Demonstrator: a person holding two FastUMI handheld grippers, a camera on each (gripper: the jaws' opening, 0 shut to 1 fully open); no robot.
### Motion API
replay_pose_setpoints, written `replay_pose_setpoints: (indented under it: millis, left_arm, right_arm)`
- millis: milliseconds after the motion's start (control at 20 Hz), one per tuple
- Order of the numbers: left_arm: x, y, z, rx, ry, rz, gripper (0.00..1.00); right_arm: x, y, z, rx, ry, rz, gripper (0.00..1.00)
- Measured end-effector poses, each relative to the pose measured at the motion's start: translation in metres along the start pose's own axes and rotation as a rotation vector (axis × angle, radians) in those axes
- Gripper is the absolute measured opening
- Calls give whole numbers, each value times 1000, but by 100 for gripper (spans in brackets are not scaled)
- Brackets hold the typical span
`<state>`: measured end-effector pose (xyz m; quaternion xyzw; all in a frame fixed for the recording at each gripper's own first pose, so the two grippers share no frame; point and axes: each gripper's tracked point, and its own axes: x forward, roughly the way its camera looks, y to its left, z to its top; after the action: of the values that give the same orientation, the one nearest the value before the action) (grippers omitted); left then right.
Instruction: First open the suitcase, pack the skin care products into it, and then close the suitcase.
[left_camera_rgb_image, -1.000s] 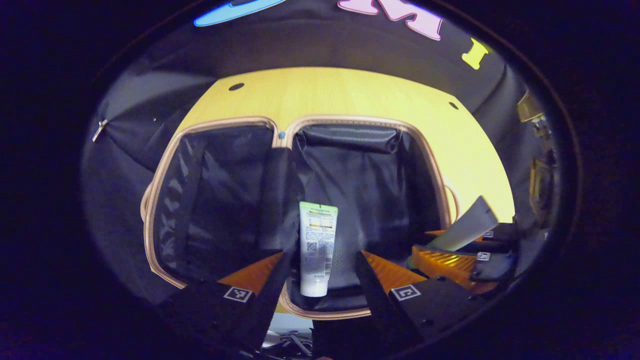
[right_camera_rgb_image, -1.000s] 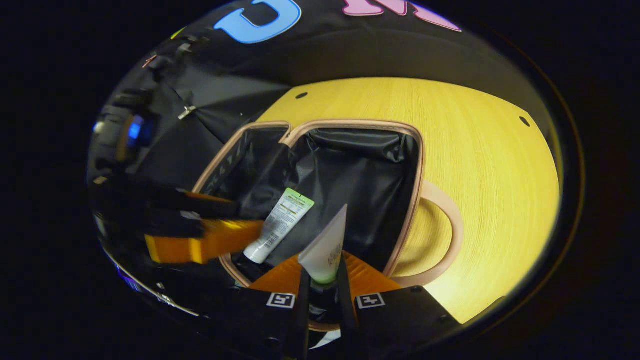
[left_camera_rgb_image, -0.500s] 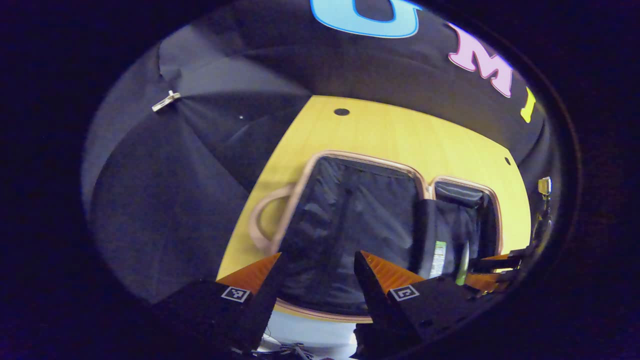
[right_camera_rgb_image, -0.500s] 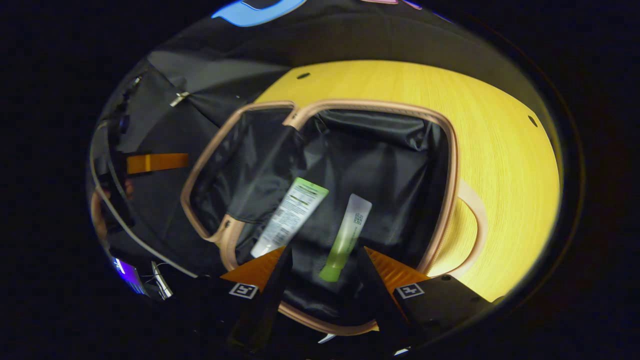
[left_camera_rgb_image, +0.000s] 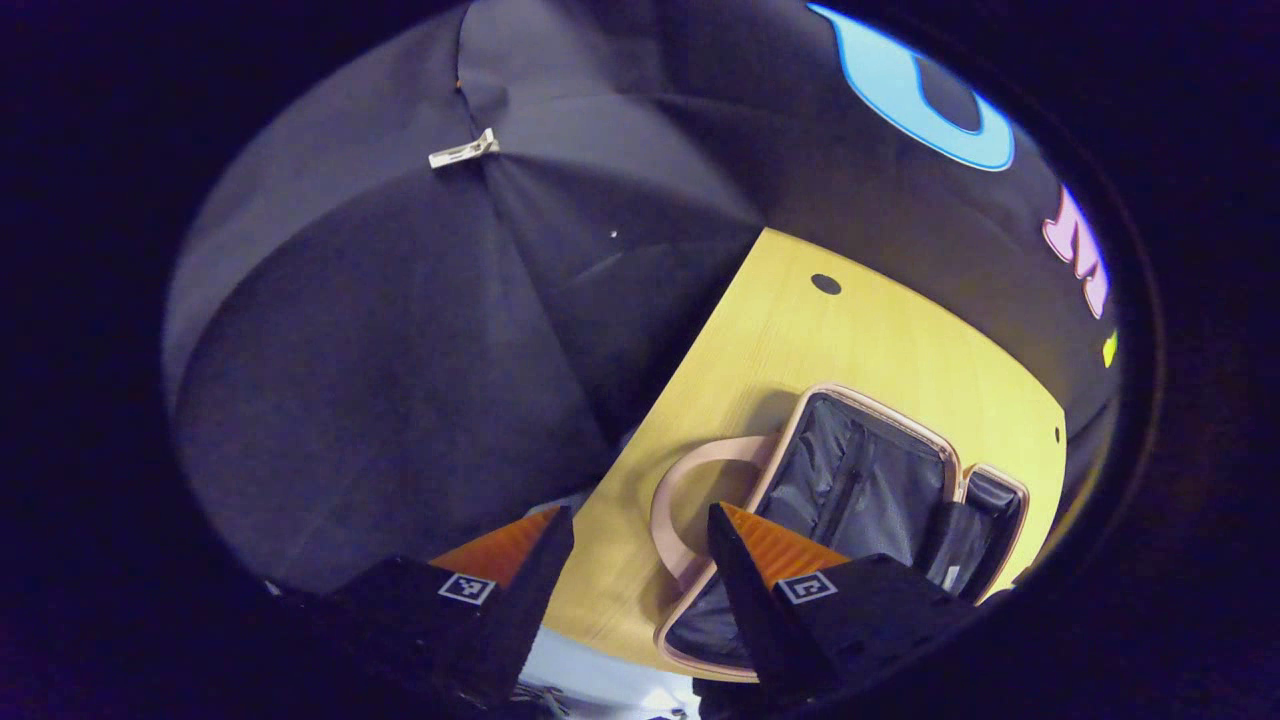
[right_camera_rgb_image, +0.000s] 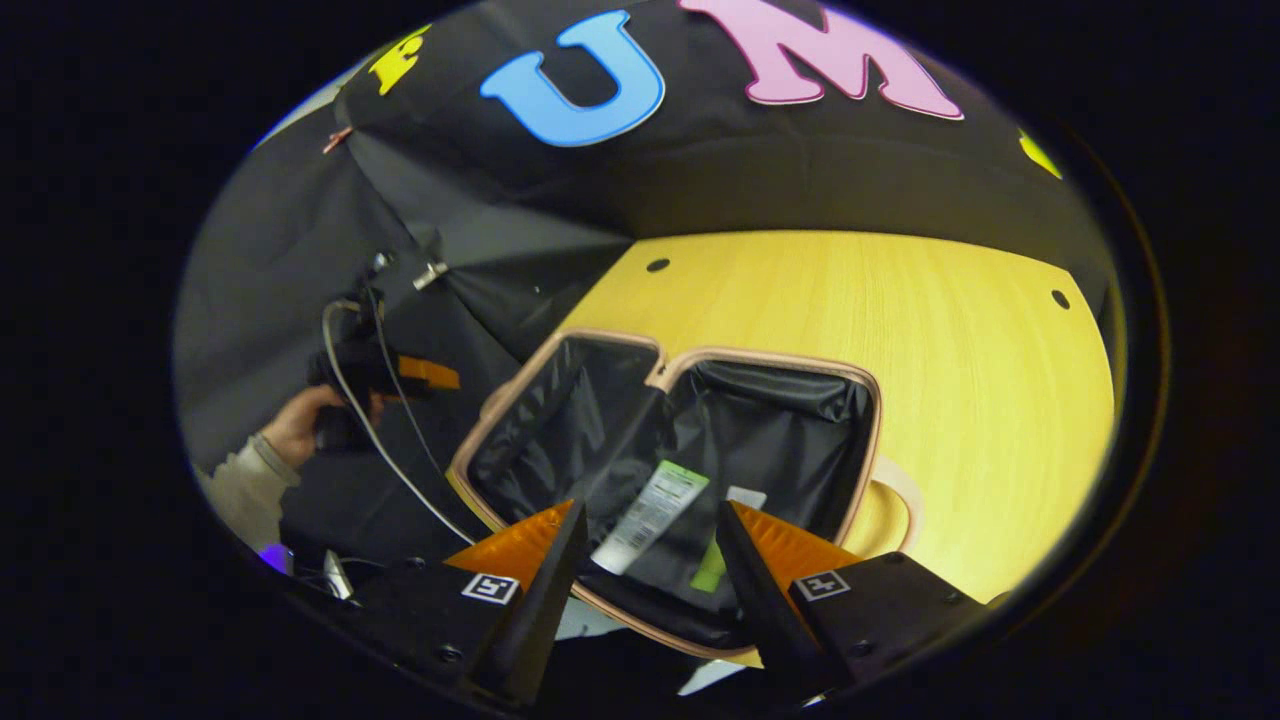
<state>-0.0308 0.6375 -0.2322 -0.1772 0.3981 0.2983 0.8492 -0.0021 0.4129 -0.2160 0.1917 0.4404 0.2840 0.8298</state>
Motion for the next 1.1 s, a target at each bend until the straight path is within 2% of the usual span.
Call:
replay_pose_setpoints:
  millis: [100,200,350,450,500,650,750,850,950,1100]
  left_arm:
    - [30,-2,-10,-40,74,-33,88]
    - [58,-8,-20,-69,148,-35,88]
    - [97,3,-31,-40,192,29,88]
    - [117,-4,-36,-10,194,12,86]
    - [121,-7,-45,17,226,14,82]
    - [122,-14,-36,131,198,49,19]
    - [108,-20,-25,189,134,31,16]
    - [84,-29,-14,187,89,-18,13]
    - [57,-30,5,183,36,-17,12]
    - [-10,-55,28,174,-54,-58,12]
  right_arm:
    - [-6,-5,3,10,-19,-18,83]
    - [-13,-11,2,8,-31,-39,84]
    - [-24,-21,-12,21,-21,-68,84]
    - [-30,-27,-16,22,-17,-90,83]
    - [-32,-28,-18,24,-17,-97,84]
    - [-39,-28,-17,32,-29,-102,84]
    - [-42,-26,-14,23,-39,-97,84]
    - [-45,-26,-11,-7,-47,-100,84]
    - [-48,-29,-5,-46,-66,-111,84]
    - [-54,-24,-3,-91,-86,-77,84]
